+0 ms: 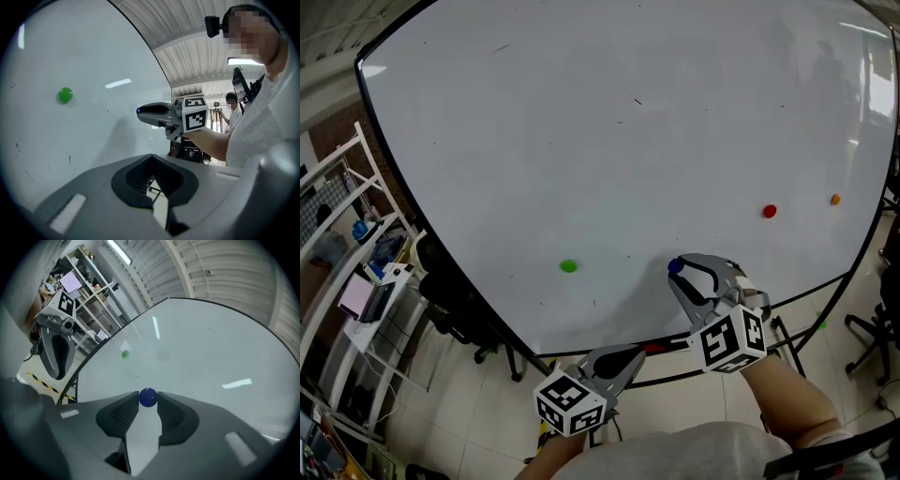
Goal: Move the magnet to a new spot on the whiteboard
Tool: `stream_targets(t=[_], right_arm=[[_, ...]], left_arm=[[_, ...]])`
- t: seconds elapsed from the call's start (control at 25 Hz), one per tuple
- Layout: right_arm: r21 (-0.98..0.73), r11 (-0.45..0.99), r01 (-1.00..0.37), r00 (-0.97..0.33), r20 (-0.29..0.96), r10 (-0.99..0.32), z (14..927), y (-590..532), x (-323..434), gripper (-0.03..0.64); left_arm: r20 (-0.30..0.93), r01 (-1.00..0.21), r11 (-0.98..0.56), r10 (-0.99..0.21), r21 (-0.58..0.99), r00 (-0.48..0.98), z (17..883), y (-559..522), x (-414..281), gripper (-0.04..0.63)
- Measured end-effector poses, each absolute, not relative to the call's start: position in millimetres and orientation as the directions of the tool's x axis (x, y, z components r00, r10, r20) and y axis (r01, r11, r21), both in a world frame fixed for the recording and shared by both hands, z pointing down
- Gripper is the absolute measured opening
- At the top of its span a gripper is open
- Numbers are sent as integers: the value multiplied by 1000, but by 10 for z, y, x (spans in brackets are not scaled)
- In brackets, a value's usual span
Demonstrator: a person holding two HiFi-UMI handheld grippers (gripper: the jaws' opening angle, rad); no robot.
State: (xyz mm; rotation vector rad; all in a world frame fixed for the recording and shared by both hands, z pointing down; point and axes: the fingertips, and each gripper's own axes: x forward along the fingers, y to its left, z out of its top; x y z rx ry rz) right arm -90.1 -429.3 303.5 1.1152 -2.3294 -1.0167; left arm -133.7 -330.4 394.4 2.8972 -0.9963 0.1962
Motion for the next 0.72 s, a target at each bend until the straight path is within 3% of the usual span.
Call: stream_targets(t=[0.72], right_arm=[[832, 222, -508, -456, -41, -889, 3117, -4805, -914, 124]], left_arm=[[155, -619, -784, -607, 42, 780, 3991, -3333, -1435, -18]])
